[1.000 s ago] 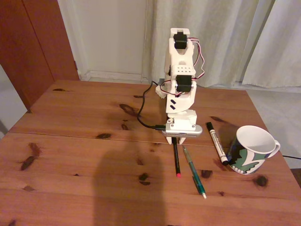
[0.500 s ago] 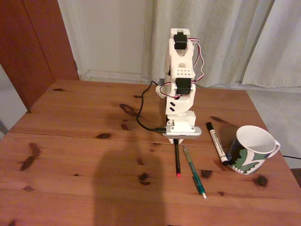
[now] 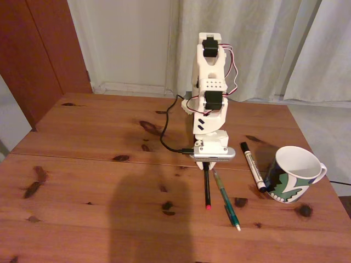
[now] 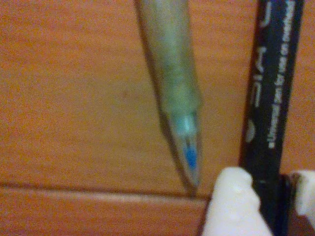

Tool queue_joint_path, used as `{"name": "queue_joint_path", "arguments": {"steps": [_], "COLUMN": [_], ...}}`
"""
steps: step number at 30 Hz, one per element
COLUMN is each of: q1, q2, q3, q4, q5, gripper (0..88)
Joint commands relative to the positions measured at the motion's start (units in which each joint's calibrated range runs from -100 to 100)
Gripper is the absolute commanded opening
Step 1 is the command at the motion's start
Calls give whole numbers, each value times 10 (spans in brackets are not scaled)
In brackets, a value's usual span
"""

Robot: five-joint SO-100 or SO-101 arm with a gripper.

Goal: Clean up the desk and place the pens and markers into the cup

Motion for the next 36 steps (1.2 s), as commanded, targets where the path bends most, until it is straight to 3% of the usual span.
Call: {"name": "queue_joint_path", "arguments": {"steps": [1,13,26,36], "q1": [1,1,-15,-81], "q2": [-12,-143,-446,-633], "q3": [-3,17,320,459], "q4": [-42,-151,-352,-411], "q5": [-12,-83,-113,-130], "gripper": [6,5,5,5]}}
